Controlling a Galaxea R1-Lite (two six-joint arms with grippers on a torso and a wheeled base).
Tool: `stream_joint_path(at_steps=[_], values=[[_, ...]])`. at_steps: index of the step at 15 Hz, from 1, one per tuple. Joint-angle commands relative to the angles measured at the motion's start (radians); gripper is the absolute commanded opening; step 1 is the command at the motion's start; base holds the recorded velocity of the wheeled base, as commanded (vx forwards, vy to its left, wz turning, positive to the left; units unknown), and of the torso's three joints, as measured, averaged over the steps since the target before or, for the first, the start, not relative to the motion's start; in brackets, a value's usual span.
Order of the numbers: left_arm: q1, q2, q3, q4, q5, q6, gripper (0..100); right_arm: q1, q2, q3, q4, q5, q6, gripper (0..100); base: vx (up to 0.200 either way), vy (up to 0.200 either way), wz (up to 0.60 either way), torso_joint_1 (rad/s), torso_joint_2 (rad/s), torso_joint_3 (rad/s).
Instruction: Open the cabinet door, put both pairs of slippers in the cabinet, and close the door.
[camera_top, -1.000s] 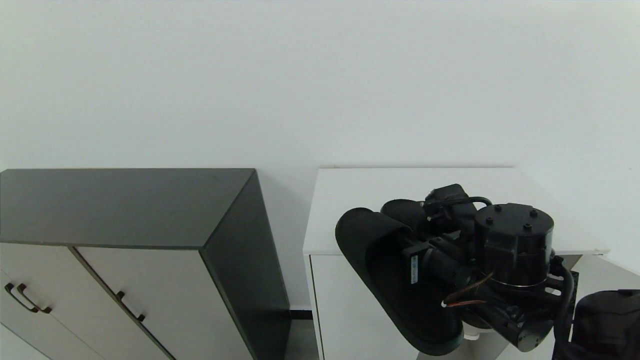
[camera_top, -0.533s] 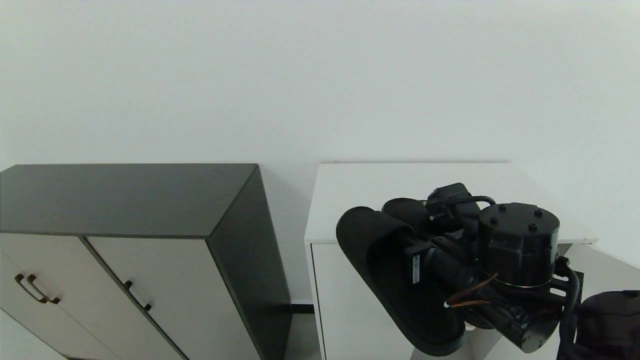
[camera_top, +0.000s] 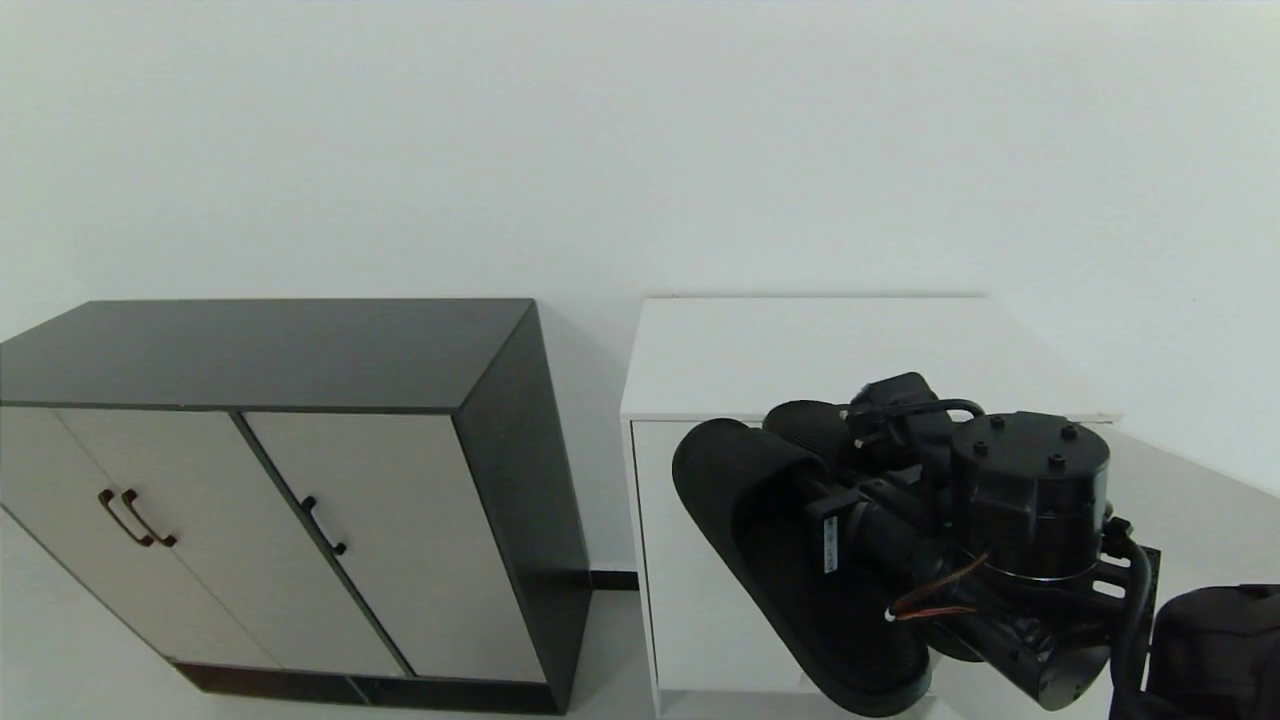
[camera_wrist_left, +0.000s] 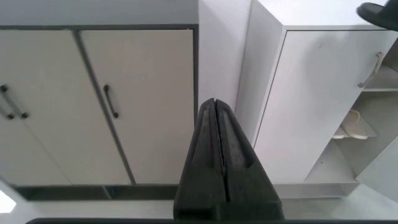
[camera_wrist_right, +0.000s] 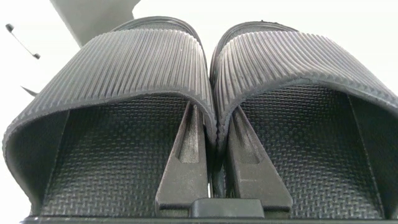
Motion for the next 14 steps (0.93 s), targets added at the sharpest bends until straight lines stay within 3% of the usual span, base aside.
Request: stream_joint_path(at_steps=[1,10,14], values=[[0.0,0.0,0.0,0.0,0.004,-0.002,0,0.0,0.006,0.001,0.0,0.0,0.0,0,0.0,0.0,0.0,0.0,0.0,0.0],[0.0,0.0,0.0,0.0,0.001,0.0,0,0.0,0.007,0.012,-0.004,0.003,0.0,0,0.0,0.0,0.0,0.0,0.0,0.0],[0.0,0.0,0.0,0.0,0.001,0.0,0,-0.005,0.017,0.01,-0.005,0.003,0.0,0,0.0,-0.2,0.0,0.0,0.0,0.004]])
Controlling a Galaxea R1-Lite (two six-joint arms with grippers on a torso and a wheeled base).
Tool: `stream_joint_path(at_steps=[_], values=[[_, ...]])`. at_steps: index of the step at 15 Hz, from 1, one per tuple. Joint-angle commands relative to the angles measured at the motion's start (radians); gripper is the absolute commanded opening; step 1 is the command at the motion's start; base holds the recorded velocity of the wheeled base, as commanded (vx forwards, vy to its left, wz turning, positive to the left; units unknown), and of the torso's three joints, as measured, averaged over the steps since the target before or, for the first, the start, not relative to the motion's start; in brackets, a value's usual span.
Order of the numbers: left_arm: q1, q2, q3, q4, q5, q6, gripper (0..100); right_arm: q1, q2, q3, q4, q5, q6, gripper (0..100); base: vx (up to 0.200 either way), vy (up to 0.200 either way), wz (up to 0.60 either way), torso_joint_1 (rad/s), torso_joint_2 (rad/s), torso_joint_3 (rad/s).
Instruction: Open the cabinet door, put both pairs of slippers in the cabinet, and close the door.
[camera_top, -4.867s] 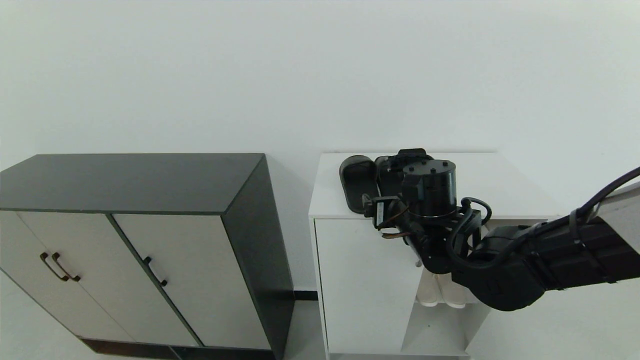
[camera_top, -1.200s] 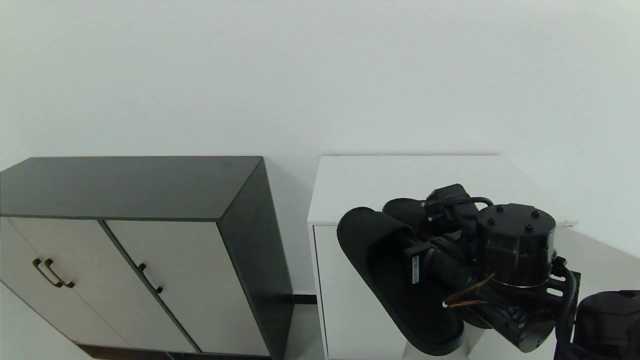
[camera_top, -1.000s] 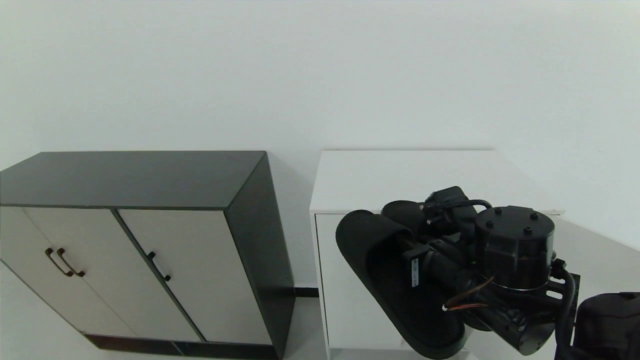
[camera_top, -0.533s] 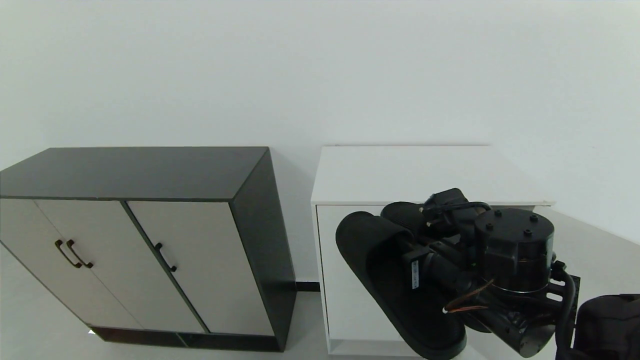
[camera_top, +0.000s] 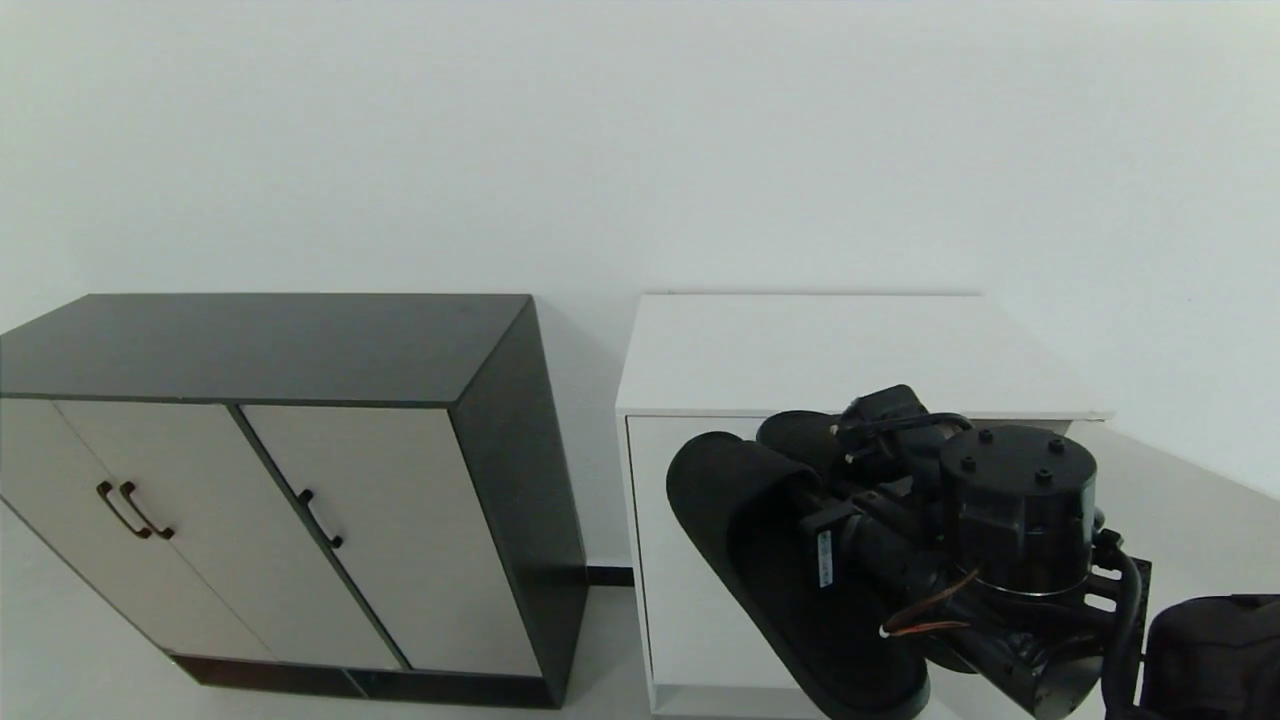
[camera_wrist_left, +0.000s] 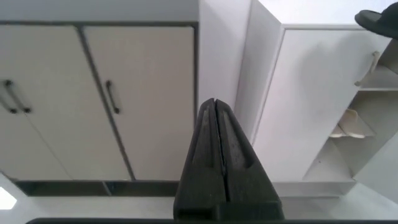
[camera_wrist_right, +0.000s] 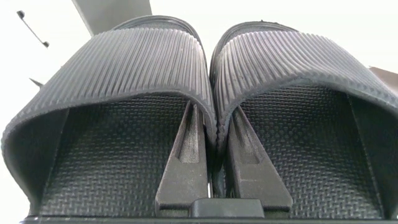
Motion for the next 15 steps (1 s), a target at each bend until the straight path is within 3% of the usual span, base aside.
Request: stream_joint_path(at_steps=[1,15], values=[[0.001,0.0,0.0,-0.001,0.0,0.0,0,-0.003,0.006,0.0,0.0,-0.001,0.001,0,0.0,-0.2,0.0,0.002,0.01,0.002],[0.001,0.0,0.0,-0.001,-0.002,0.0,0,-0.005,0.011,0.002,0.0,-0.002,0.004,0,0.0,-0.2,0.0,0.001,0.0,0.002]])
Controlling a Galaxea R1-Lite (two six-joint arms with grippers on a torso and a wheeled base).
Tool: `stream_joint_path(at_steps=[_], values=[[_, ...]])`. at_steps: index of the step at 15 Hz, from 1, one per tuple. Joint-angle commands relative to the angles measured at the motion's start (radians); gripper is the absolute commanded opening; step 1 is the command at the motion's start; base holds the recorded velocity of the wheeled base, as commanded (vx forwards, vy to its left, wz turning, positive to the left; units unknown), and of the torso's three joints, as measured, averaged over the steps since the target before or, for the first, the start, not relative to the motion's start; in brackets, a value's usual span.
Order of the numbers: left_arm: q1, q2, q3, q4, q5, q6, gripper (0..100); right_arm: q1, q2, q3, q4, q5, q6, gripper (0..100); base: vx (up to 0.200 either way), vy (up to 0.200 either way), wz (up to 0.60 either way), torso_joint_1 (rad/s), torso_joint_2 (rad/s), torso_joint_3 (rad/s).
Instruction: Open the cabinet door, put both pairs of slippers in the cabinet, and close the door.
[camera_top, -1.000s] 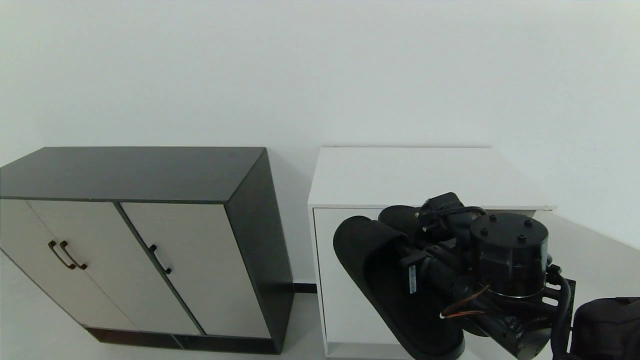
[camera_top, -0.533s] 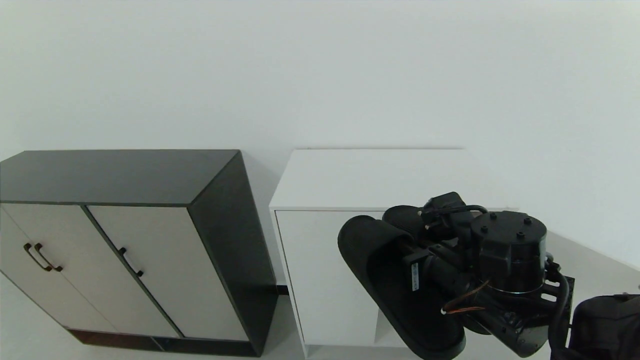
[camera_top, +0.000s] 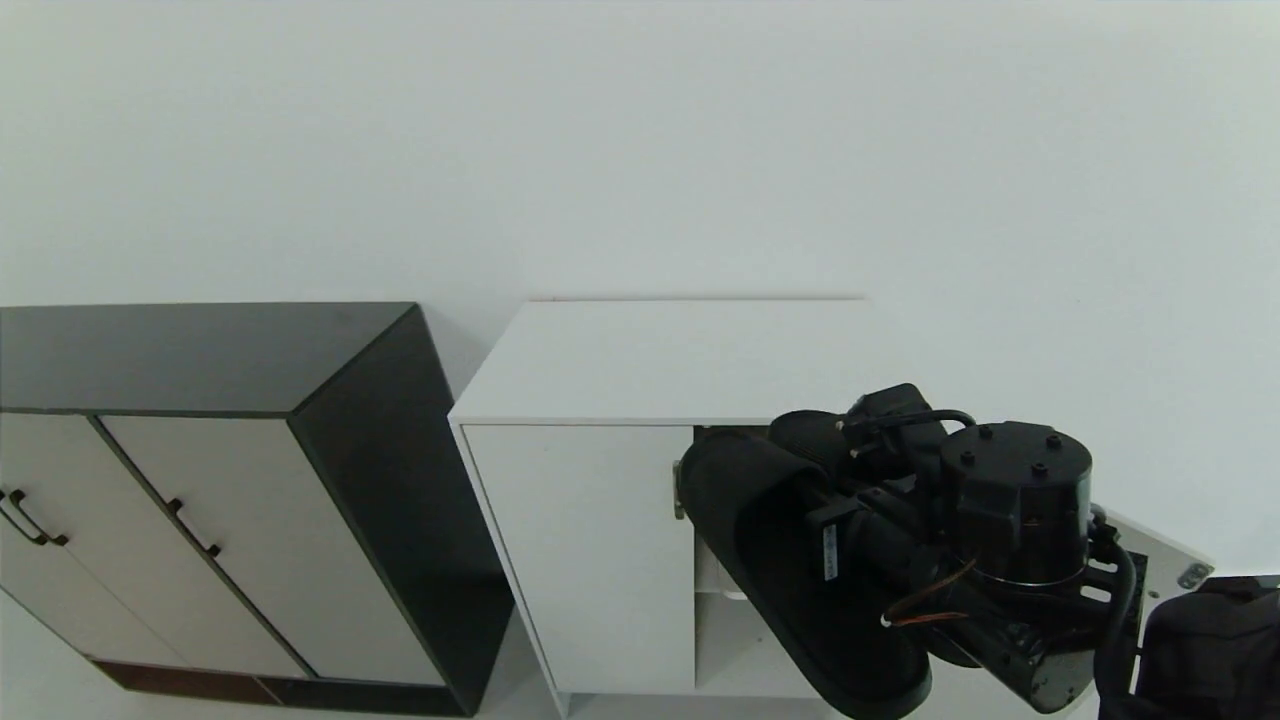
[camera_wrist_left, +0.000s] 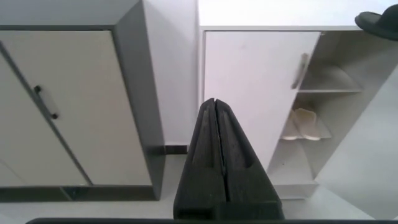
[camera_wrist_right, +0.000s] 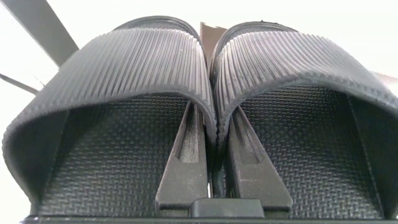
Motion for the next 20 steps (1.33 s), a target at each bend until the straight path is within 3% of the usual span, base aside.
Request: stream_joint_path(at_steps=[1,3,20], values=[[0.0,0.0,0.0,0.0,0.0,-0.001,0,0.0,0.001,0.008,0.0,0.0,-0.002,0,0.0,-0.2,0.0,-0.002,0.0,0.012],[0.0,0.0,0.0,0.0,0.0,-0.001,0,0.002,-0.001,0.014,0.0,0.0,-0.003,0,0.0,-0.2,0.0,0.0,0.0,0.005],[0.0,0.0,0.0,0.0,0.001,-0.002,0,0.028,0.038,0.088,-0.177,0.061,-0.029,0,0.0,0.0,0.0,0.0,0.0,0.0]])
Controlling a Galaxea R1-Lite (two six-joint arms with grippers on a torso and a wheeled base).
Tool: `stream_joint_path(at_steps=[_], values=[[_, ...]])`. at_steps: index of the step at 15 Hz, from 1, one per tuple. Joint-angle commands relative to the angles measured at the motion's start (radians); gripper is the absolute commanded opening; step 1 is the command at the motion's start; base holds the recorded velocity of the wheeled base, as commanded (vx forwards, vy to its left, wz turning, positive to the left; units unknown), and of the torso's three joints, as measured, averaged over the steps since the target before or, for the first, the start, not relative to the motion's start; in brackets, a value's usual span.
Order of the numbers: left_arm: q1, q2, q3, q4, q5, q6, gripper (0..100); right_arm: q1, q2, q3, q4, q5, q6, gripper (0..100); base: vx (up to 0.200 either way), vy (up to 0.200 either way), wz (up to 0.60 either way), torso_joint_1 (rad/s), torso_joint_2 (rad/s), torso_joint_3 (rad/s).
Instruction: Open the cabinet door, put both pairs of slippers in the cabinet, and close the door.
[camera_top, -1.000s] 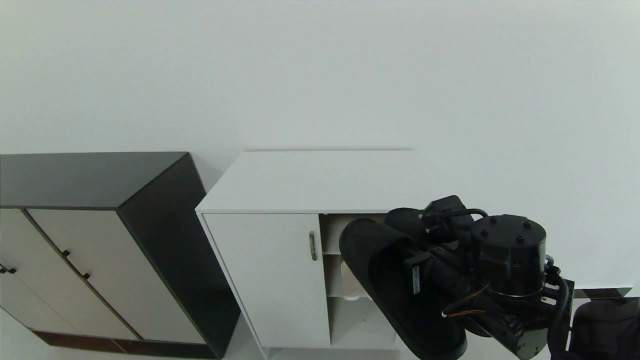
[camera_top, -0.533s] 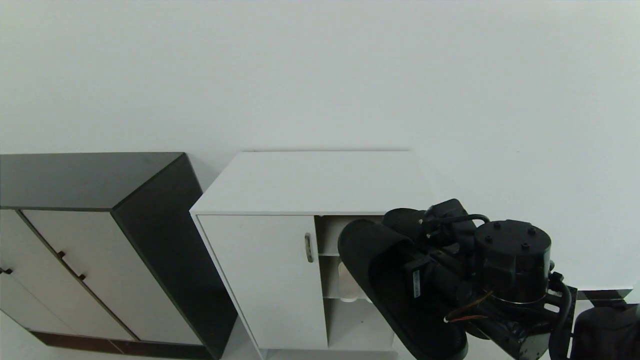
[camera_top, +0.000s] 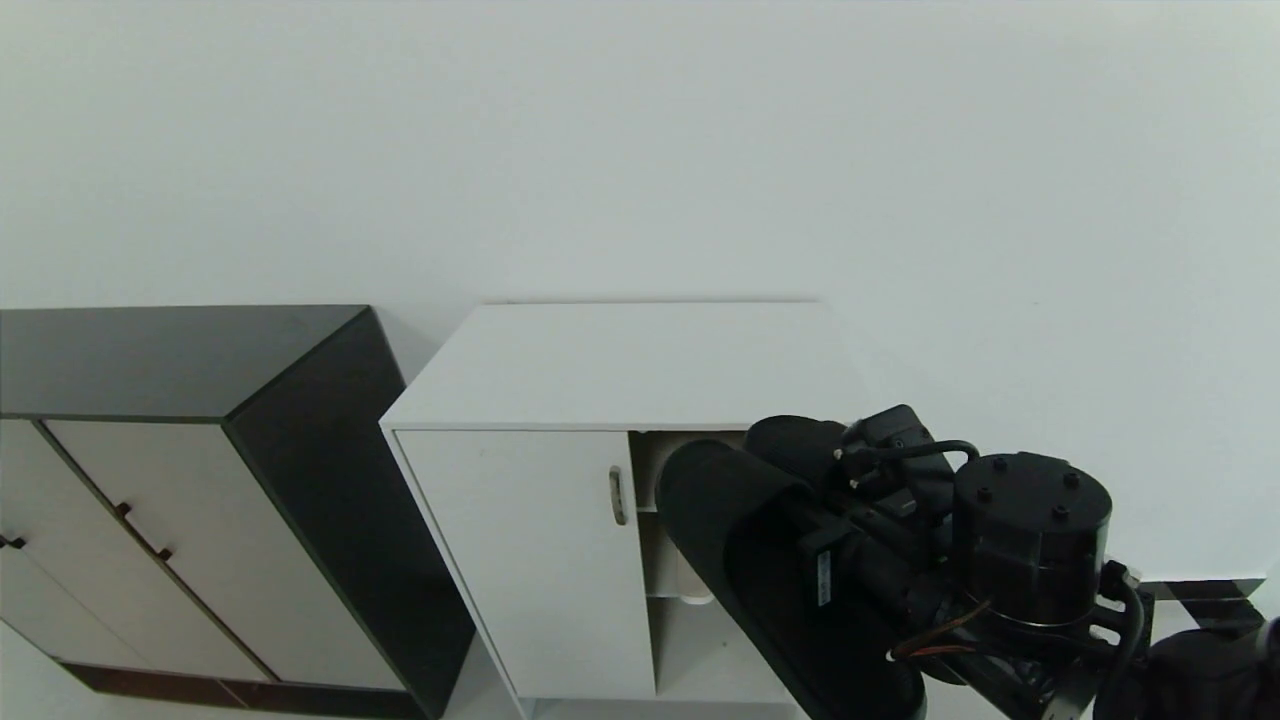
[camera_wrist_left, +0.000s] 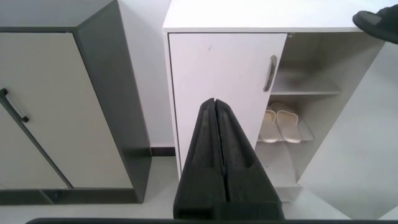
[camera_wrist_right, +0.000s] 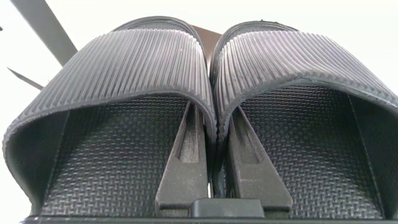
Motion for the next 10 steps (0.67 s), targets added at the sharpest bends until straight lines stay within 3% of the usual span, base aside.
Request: stream_joint_path(at_steps=[1,4,10], values=[[0.0,0.0,0.0,0.0,0.0,0.0,0,0.005,0.011,0.009,-0.005,0.001,-0.001,0,0.0,0.0,0.0,0.0,0.0,0.0],[0.0,0.0,0.0,0.0,0.0,0.0,0,0.006,0.019,0.016,-0.005,0.001,-0.002,0,0.0,0.0,0.0,-0.131,0.29,0.168],[0.0,0.0,0.0,0.0,0.0,0.0,0,0.011,0.028,0.025,-0.006,0.003,-0.002,0,0.0,0.0,0.0,-0.22,0.54,0.303]])
